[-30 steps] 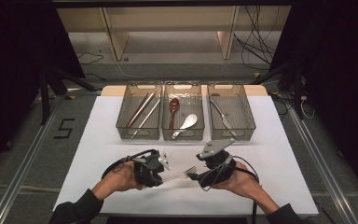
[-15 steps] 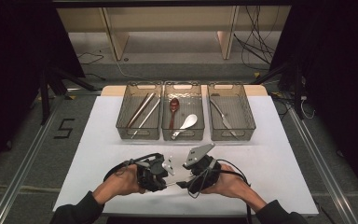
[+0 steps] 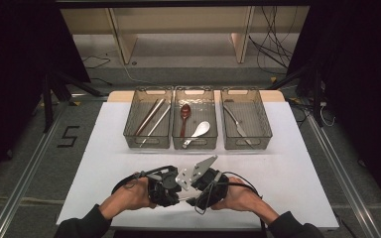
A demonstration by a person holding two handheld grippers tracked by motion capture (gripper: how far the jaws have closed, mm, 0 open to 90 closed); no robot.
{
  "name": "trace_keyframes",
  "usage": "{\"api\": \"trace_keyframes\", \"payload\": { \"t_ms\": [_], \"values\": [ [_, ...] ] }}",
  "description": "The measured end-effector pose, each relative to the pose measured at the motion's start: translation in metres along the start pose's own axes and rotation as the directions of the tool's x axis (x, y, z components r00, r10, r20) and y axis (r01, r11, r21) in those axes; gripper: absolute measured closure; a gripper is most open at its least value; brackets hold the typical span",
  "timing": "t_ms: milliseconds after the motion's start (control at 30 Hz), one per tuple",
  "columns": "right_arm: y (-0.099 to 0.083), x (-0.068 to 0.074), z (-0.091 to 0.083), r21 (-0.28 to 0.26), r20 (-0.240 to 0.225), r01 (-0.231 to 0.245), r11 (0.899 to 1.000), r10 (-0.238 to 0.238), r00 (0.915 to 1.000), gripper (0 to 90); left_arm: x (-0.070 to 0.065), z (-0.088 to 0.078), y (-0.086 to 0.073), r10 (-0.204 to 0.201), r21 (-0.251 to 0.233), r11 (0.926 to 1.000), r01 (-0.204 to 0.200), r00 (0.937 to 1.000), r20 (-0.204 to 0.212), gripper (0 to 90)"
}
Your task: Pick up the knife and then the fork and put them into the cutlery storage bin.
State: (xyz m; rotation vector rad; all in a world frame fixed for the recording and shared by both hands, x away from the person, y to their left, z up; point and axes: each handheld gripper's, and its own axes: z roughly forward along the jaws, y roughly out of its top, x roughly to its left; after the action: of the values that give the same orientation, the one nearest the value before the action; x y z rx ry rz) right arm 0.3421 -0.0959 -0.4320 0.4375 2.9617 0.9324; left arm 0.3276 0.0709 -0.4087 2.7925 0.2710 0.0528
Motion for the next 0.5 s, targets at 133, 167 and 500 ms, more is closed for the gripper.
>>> {"api": "trace_keyframes", "payload": {
  "t_ms": [133,167,500],
  "values": [
    [-0.0006,-0.0002,0.0007,0.010,-0.023,-0.011,1.000,0.011,0.9997,50.8,-0.0006,-0.0013,0.0001,0.007,-0.001,1.0000,-0.007,1.0000,0.001,81.4],
    [-0.0010,-0.0009,0.0007,0.011,-0.033,-0.017,1.000,0.017,0.9993,52.2,-0.0008,-0.0016,0.0002,0.012,0.003,0.9999,-0.012,0.9999,0.002,81.5],
    [-0.0042,-0.0027,0.0036,0.045,-0.088,-0.002,0.999,0.006,0.9961,67.2,-0.0041,0.0003,0.0017,0.039,0.019,0.9991,-0.039,0.9992,0.009,81.4]
  ]
}}
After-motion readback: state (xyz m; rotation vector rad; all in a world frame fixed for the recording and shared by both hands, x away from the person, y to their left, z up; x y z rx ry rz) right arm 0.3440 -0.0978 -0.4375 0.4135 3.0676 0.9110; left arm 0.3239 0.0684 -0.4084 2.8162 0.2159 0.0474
